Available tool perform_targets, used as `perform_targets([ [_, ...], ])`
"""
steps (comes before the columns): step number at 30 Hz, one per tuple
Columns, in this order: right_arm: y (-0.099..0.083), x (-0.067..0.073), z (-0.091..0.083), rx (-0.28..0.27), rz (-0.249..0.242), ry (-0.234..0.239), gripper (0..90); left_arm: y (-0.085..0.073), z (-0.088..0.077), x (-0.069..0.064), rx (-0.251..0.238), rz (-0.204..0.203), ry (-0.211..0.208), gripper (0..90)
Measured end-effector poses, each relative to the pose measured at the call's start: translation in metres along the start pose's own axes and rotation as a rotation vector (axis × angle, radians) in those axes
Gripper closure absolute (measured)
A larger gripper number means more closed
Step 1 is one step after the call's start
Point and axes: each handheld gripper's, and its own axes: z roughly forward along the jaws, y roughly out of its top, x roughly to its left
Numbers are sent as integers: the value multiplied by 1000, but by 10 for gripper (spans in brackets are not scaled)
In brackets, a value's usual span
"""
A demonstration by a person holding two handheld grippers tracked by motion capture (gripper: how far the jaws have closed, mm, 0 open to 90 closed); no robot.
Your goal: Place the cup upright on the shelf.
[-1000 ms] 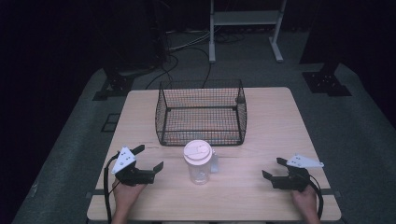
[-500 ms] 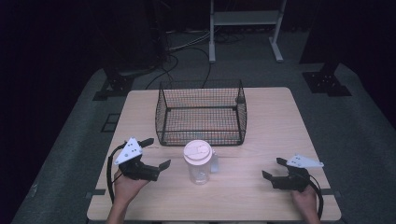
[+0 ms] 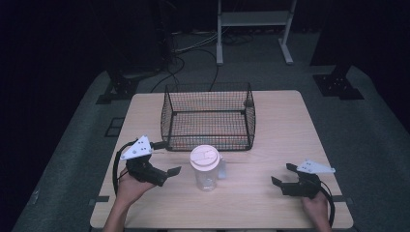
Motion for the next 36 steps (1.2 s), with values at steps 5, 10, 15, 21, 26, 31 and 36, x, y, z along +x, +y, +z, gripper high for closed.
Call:
perform_targets([
  [5, 0, 0, 0, 1, 0, 1, 129, 6, 1, -3, -2, 30, -12, 6],
  [10, 0, 0, 0, 0, 1, 4, 129, 15, 8, -9, 19, 63, -53, 6],
  [15, 0, 0, 0, -1, 2, 6, 129, 23, 19, -13, 56, 84, -99, 6],
  [21, 0, 0, 0, 1, 1, 8, 129, 24, 30, -16, 97, 100, -114, 6],
  [26, 0, 0, 0, 1, -1, 9, 129, 24, 36, -14, 111, 77, -133, 6],
  [31, 0, 0, 0, 3, -2, 11, 129, 24, 45, -13, 143, 79, -136, 6],
  [36, 0, 0, 0, 2, -2, 14, 129, 23, 51, -12, 166, 83, -141, 6],
])
